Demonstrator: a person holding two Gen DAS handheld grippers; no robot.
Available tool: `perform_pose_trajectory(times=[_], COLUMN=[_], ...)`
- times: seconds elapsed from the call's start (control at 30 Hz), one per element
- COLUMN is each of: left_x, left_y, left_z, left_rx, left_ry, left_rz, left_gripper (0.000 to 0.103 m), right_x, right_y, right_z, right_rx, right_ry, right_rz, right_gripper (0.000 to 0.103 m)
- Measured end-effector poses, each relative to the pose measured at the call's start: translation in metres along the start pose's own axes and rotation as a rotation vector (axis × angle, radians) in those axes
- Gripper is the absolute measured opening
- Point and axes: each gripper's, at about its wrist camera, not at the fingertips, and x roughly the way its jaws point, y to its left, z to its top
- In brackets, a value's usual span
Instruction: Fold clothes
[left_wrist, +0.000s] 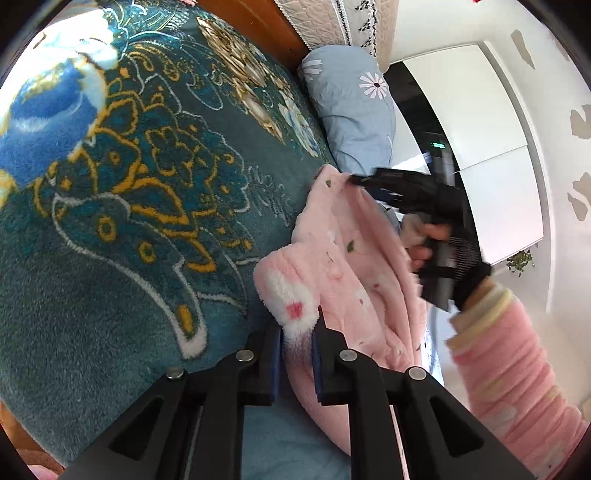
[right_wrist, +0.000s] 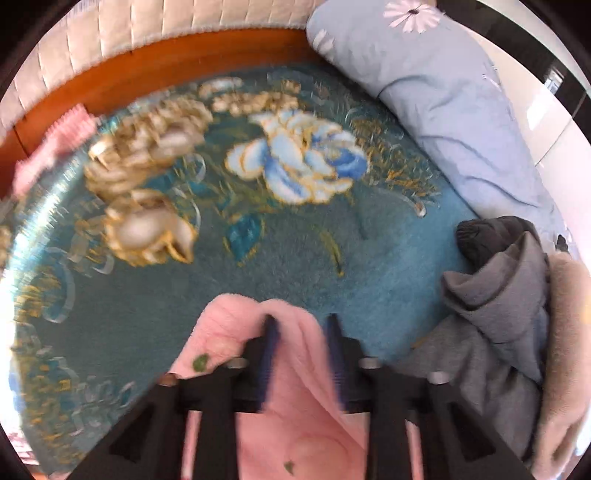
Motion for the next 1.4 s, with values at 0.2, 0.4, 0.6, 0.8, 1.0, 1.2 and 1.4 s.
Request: perform_pose_trajectory(times=[0.2,0.4,0.6,0.8,1.0,1.2,1.4], left_x=[-0.007,-0.016,-0.023,-0.019,-0.005,0.004,0.006], left_y=[-0.004,-0.01,-0.007,-0.019,-0.041,-0.053,-0.058], left_z=[-0.007,-0.013,-0.019,-0.027,-0.033,-0.037,-0.042], left_rx=[0.052,0.089,0.029,0.016,0.05,0.052,0.042], left_ry=[-0.046,-0.107,-0.145,-0.124,-0.098,-0.088,-0.083], left_rz=[0.03,0.064,0.095,0.144,0.205,0.253,0.28], left_gripper=[0.024,0.033,0.036,0.042,0.046,0.048,0.048], right_x=[-0.091,-0.196,-0.277,-0.299,-0.273,-0.257,-0.235], right_y=[-0.063,-0.215,-0.371,-0.461,-0.444,-0.428,-0.419], right_z=[-0.033,-0.142,-0.329,-0.503,-0.573,-0.611,-0.621], right_rx=[0.071,0.322,0.775,1.158,1.149,1.157,1.195], right_ry=[-0.134,-0.244,-0.297,-0.249,-0.162,-0.145,-0.171], right_rz=[0.027,-0.081,-0.231,-0.288,-0.16,-0.093,0.05], right_gripper=[0.051,0.053,0.057,0.057,0.057,0.057,0.056])
